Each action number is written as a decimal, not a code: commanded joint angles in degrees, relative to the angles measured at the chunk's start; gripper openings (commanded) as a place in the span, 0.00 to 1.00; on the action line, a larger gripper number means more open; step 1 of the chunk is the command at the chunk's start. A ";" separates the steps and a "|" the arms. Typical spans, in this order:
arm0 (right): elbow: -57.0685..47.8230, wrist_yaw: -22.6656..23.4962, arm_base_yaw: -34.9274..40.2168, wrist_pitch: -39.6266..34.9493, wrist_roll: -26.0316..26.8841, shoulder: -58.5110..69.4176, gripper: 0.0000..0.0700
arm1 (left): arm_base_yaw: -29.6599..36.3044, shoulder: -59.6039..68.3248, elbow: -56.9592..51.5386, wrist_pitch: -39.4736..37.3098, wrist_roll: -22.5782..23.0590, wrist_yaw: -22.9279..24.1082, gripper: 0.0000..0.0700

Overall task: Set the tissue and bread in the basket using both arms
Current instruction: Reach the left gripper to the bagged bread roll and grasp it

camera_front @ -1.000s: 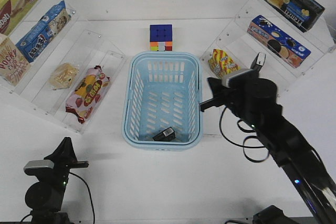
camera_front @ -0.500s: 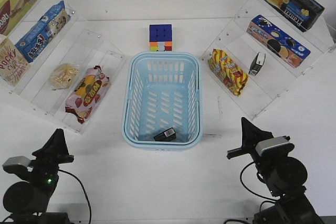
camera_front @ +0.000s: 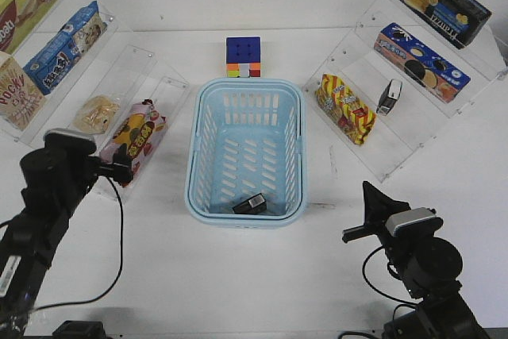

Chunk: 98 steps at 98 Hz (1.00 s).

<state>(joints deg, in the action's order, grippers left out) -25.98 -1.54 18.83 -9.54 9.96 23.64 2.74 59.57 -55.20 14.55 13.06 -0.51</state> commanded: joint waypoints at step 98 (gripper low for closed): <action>-0.59 0.00 0.26 0.98 0.81 -0.02 0.00 | 6.62 19.06 -24.46 -0.37 12.87 20.96 0.00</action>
<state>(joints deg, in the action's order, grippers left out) -25.98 -1.54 18.83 -9.48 10.33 23.64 7.68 81.82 -75.20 15.92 27.64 20.84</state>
